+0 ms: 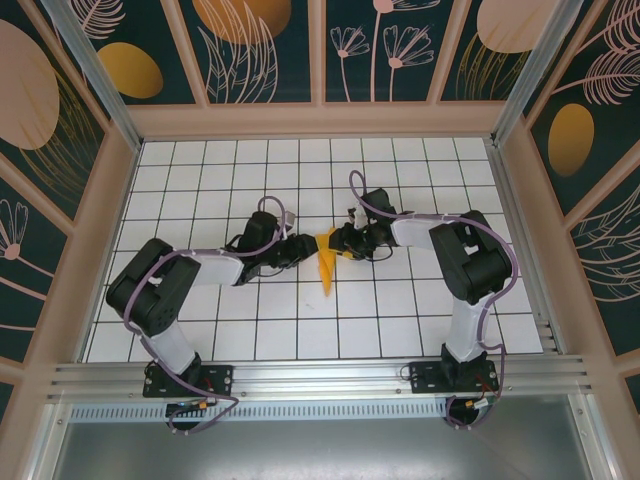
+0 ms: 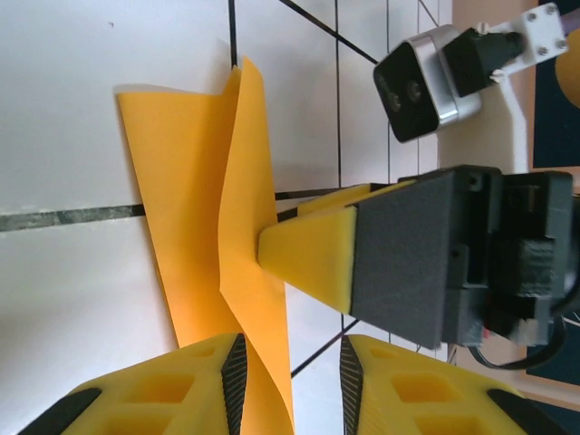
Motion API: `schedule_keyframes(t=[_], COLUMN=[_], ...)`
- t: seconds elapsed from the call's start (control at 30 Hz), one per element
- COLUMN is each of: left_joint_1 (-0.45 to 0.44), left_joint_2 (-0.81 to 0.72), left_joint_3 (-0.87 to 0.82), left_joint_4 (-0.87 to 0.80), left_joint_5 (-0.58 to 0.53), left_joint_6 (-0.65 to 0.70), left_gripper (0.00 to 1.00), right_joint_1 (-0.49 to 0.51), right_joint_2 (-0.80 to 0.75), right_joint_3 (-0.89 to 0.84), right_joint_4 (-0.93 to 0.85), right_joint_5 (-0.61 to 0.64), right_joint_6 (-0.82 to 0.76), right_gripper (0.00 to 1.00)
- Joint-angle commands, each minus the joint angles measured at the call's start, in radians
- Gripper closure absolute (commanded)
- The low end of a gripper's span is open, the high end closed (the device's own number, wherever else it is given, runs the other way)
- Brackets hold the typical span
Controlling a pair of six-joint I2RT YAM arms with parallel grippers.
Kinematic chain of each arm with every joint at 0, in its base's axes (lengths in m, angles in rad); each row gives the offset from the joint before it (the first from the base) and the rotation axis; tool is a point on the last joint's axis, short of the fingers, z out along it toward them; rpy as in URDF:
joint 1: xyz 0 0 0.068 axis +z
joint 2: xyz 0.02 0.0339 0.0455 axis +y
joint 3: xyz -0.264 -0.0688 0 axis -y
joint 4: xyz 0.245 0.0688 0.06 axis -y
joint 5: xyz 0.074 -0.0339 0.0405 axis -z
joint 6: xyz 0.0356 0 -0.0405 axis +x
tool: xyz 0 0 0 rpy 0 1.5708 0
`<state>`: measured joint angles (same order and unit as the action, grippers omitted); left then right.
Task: Fold a paper plane with a square sheet of paper (fold left side to right side)
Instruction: Fold the wing for the fifth time at the center of the table.
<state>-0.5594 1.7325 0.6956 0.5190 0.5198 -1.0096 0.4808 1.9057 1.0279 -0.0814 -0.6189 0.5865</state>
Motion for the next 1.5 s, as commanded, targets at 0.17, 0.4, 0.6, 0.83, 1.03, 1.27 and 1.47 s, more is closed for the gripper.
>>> schedule_keyframes(t=[0.17, 0.4, 0.6, 0.83, 1.03, 1.27, 1.47], left_joint_1=[0.010, 0.011, 0.010, 0.010, 0.011, 0.014, 0.014], left_joint_2=[0.093, 0.137, 0.167, 0.186, 0.219, 0.231, 0.257], left_joint_3=[0.051, 0.086, 0.110, 0.133, 0.167, 0.199, 0.216], left_joint_4=[-0.026, -0.006, -0.001, -0.027, -0.080, -0.137, -0.136], left_joint_5=[0.043, 0.069, 0.076, 0.047, 0.014, -0.026, -0.023], left_joint_6=[0.025, 0.019, 0.016, 0.032, 0.075, 0.132, 0.149], left_gripper=[0.64, 0.63, 0.66, 0.85, 0.95, 0.96, 0.96], right_joint_1=[0.016, 0.022, 0.024, 0.025, 0.024, 0.015, 0.002], right_joint_2=[0.039, 0.046, 0.050, 0.055, 0.035, -0.028, -0.065], right_joint_3=[0.014, 0.018, 0.023, 0.031, 0.027, 0.021, 0.005], right_joint_4=[-0.019, -0.021, -0.027, -0.038, -0.020, -0.024, -0.048], right_joint_5=[0.021, 0.016, 0.018, 0.022, 0.015, 0.040, 0.064], right_joint_6=[0.010, 0.009, 0.006, -0.002, -0.008, -0.038, -0.054], right_gripper=[0.59, 0.59, 0.59, 0.58, 0.57, 0.49, 0.47])
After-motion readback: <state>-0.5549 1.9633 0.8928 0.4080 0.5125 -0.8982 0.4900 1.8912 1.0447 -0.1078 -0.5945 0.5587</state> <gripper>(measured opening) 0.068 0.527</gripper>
